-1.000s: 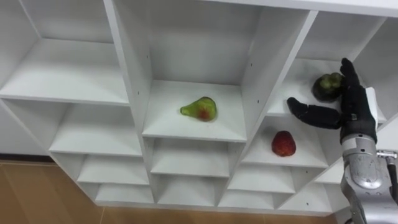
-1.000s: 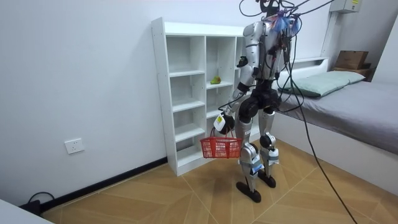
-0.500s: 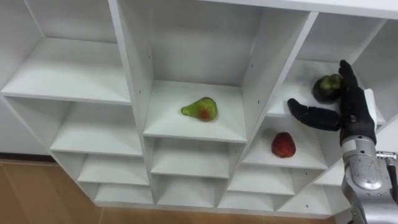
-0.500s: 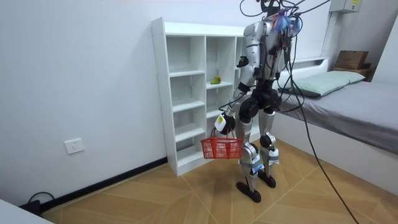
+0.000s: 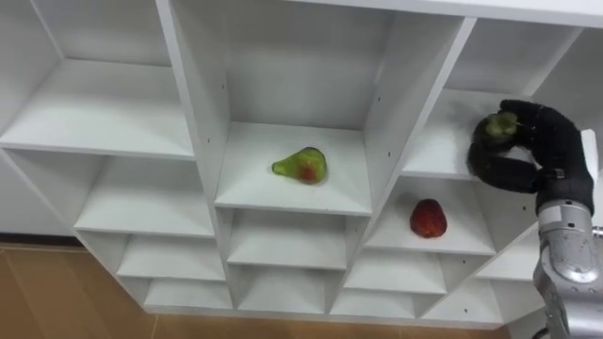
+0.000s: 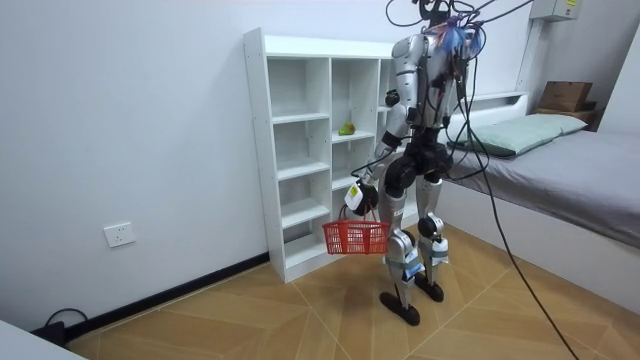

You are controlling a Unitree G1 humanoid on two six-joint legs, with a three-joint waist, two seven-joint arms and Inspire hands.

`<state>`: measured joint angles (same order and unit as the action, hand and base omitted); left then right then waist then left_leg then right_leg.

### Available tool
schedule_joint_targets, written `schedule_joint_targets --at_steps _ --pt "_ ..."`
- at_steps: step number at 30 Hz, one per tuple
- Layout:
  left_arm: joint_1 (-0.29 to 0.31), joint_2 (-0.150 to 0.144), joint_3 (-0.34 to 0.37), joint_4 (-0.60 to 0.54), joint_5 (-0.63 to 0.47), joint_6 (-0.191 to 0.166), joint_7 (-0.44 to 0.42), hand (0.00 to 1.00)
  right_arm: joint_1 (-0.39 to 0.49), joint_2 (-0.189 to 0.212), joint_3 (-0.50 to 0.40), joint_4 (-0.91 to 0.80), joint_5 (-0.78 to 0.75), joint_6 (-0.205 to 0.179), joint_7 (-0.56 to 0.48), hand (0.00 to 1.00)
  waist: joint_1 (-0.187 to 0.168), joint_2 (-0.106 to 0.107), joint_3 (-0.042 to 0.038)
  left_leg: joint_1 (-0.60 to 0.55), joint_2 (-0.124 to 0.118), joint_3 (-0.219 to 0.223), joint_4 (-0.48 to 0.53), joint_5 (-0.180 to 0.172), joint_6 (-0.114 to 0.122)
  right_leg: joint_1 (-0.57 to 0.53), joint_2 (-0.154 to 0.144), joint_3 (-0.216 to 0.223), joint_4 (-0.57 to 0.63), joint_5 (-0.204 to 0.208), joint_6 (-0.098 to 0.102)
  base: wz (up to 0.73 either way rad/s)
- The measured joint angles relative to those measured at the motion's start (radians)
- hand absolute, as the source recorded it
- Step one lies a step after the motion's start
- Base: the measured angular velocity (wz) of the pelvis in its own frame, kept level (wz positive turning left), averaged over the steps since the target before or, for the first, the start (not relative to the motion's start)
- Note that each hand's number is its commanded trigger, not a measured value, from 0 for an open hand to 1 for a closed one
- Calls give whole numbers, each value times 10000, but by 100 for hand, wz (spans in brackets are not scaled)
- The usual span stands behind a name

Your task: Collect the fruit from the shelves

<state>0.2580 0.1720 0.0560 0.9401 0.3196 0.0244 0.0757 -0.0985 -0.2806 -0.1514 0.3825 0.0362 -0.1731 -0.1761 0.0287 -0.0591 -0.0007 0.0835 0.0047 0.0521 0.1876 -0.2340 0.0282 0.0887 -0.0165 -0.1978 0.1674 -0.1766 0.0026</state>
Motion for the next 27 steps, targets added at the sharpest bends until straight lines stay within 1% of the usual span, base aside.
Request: schedule_joint_targets --at_steps 18,22,24,25,27 --pt "-24 2 1 1 -2 -1 2 100 -23 17 3 -4 33 5 33 100 -18 -18 -7 -17 -7 -31 -2 -1 -1 9 -9 -1 8 0 0 0" --pt "-23 2 -1 -6 -4 -1 2 100 -25 18 1 -7 36 8 36 100 -19 -43 -22 -20 -9 -51 -6 -1 0 8 -10 1 8 0 0 0" --pt "-23 3 0 -7 -4 -2 2 100 -24 27 20 -16 39 42 60 100 -19 -57 -29 -29 -10 -76 -8 -1 0 8 -11 2 7 0 0 4" --pt "-20 3 0 -11 -4 -2 2 100 -20 53 55 -52 36 71 87 100 -23 -82 -46 -34 -11 -86 -8 0 0 8 -13 -2 7 0 0 3" --pt "-11 3 -3 -68 -12 -1 3 100 -5 90 120 -150 30 123 138 100 -42 -88 -48 -47 -15 -99 -6 0 0 8 -19 4 7 0 0 0"
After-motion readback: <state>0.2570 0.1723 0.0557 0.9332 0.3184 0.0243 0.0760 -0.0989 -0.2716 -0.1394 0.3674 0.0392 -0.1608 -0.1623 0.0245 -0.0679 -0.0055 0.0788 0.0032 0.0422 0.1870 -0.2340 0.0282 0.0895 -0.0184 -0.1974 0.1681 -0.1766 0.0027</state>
